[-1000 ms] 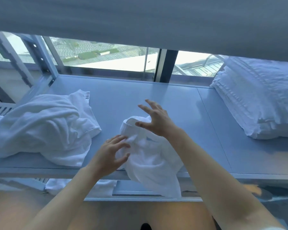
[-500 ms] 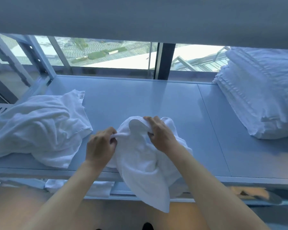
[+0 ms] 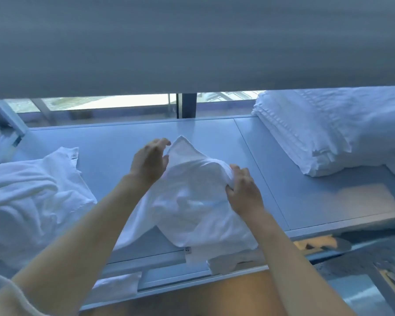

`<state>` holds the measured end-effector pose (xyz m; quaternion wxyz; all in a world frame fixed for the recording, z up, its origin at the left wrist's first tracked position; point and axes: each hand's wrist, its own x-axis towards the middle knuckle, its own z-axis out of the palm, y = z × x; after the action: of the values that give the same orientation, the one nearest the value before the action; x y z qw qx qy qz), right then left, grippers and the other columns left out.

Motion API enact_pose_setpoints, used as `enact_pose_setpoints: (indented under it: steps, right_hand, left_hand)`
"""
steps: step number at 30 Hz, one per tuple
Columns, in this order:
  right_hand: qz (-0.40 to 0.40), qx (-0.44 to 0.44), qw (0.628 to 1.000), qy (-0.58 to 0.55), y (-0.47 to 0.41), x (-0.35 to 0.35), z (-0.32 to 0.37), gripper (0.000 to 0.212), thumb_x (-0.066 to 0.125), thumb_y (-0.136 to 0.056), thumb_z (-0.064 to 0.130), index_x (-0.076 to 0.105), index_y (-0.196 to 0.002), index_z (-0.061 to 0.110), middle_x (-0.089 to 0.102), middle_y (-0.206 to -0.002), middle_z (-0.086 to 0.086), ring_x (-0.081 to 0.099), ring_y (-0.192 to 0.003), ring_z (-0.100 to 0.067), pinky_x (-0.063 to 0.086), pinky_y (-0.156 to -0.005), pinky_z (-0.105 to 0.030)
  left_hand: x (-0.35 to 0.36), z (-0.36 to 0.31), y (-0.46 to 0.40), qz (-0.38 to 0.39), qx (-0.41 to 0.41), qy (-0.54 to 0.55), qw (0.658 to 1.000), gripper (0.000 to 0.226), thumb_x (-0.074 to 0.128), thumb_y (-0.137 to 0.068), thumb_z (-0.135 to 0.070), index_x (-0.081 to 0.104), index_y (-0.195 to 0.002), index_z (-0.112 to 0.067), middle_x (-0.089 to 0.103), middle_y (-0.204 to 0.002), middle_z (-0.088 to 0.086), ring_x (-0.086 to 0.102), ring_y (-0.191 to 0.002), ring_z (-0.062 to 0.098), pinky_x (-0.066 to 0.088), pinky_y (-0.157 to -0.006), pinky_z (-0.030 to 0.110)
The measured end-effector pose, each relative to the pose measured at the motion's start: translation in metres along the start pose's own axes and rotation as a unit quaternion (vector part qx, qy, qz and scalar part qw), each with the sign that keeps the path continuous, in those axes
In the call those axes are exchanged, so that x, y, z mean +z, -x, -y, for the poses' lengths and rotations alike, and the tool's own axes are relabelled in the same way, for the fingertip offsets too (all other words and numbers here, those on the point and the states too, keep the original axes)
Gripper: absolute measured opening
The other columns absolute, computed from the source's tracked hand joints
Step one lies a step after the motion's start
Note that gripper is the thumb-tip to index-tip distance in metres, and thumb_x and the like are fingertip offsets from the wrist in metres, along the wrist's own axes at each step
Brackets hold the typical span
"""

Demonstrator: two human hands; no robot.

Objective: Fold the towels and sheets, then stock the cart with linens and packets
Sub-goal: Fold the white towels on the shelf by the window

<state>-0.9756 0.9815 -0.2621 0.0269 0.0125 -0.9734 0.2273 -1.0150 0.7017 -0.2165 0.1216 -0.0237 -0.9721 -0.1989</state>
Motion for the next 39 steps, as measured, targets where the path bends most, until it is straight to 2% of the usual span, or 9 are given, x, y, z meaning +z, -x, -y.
enact_pose_setpoints:
  steps: [4, 8, 12, 19, 25, 29, 35, 37, 39]
  right_hand:
    - [0.076, 0.071, 0.993, 0.058, 0.010, 0.014, -0.021, 0.054, 0.057, -0.094, 0.033, 0.040, -0.143, 0.015, 0.047, -0.128, -0.010, 0.051, -0.117, -0.034, 0.047, -0.093, -0.043]
    - [0.018, 0.046, 0.996, 0.075, 0.006, 0.015, -0.013, 0.061, 0.059, -0.088, 0.055, 0.048, -0.137, 0.020, 0.050, -0.123, -0.005, 0.050, -0.115, -0.032, 0.042, -0.088, -0.044]
    - [-0.003, -0.006, 0.999, 0.050, -0.021, 0.013, 0.010, 0.063, 0.062, -0.091, 0.055, 0.050, -0.144, 0.024, 0.051, -0.136, -0.003, 0.048, -0.126, -0.029, 0.040, -0.095, -0.045]
    - [0.207, -0.079, 0.975, 0.033, -0.033, 0.033, 0.040, 0.051, 0.067, -0.090, 0.048, 0.058, -0.138, 0.033, 0.055, -0.135, 0.003, 0.049, -0.130, -0.020, 0.042, -0.105, -0.042]
    - [-0.017, -0.132, 0.991, 0.016, 0.016, 0.066, 0.064, 0.015, 0.062, -0.087, 0.020, 0.064, -0.101, 0.018, 0.058, -0.095, 0.002, 0.060, -0.091, -0.028, 0.041, -0.064, -0.031]
    - [-0.156, -0.138, 0.978, -0.031, 0.037, 0.056, 0.088, 0.025, 0.068, -0.079, 0.011, 0.063, -0.102, 0.019, 0.057, -0.097, -0.001, 0.058, -0.090, -0.028, 0.049, -0.060, -0.034]
    - [0.085, -0.186, 0.979, -0.001, 0.089, 0.047, 0.094, 0.031, 0.062, -0.084, 0.043, 0.067, -0.109, 0.024, 0.055, -0.102, 0.007, 0.059, -0.095, -0.020, 0.050, -0.076, -0.033]
    - [0.183, -0.162, 0.967, -0.067, 0.090, 0.039, 0.086, 0.039, 0.060, -0.087, 0.058, 0.073, -0.109, 0.029, 0.058, -0.102, 0.012, 0.059, -0.096, -0.010, 0.050, -0.083, -0.032]
    - [0.178, -0.147, 0.966, -0.115, 0.082, 0.033, 0.083, 0.037, 0.053, -0.090, 0.060, 0.074, -0.092, 0.029, 0.063, -0.091, 0.013, 0.060, -0.085, -0.007, 0.051, -0.081, -0.035]
  left_hand:
    - [0.034, 0.005, 0.035, 0.047, 0.007, -0.003, 0.999, 0.045, 0.067, -0.092, -0.017, 0.058, -0.135, -0.016, 0.062, -0.128, 0.006, 0.058, -0.117, 0.034, 0.051, -0.088, 0.045]
    - [0.055, 0.017, 0.074, 0.093, 0.012, 0.008, 0.996, 0.045, 0.068, -0.090, -0.038, 0.063, -0.132, -0.021, 0.061, -0.132, 0.001, 0.057, -0.120, 0.031, 0.049, -0.094, 0.042]
    - [0.054, 0.030, 0.101, 0.135, 0.046, 0.023, 0.990, 0.049, 0.065, -0.085, -0.052, 0.068, -0.129, -0.031, 0.056, -0.145, 0.002, 0.051, -0.132, 0.028, 0.042, -0.108, 0.046]
    - [0.038, 0.063, 0.145, 0.112, 0.070, 0.057, 0.990, 0.025, 0.074, -0.081, -0.024, 0.080, -0.105, -0.028, 0.064, -0.136, 0.002, 0.059, -0.122, 0.027, 0.046, -0.106, 0.037]
    - [0.014, 0.086, 0.144, -0.002, 0.001, -0.019, 1.000, 0.019, 0.080, -0.075, -0.006, 0.079, -0.087, -0.021, 0.071, -0.116, 0.007, 0.066, -0.108, 0.037, 0.052, -0.090, 0.050]
    - [0.005, 0.065, 0.129, 0.000, 0.039, 0.015, 0.999, 0.059, 0.081, -0.075, -0.014, 0.065, -0.131, -0.020, 0.062, -0.131, 0.002, 0.061, -0.112, 0.031, 0.053, -0.093, 0.044]
    - [0.026, 0.039, 0.141, 0.033, 0.033, 0.133, 0.990, 0.087, 0.077, -0.075, -0.013, 0.032, -0.149, -0.027, 0.032, -0.157, -0.006, 0.051, -0.133, 0.024, 0.054, -0.095, 0.045]
    - [0.029, 0.040, 0.148, 0.027, 0.021, 0.136, 0.990, 0.087, 0.078, -0.076, -0.011, 0.037, -0.150, -0.032, 0.029, -0.160, -0.001, 0.057, -0.125, 0.027, 0.058, -0.084, 0.045]
    - [0.033, 0.039, 0.153, 0.038, 0.047, 0.090, 0.994, 0.066, 0.079, -0.082, -0.012, 0.057, -0.141, -0.032, 0.029, -0.164, 0.007, 0.062, -0.119, 0.027, 0.060, -0.077, 0.042]
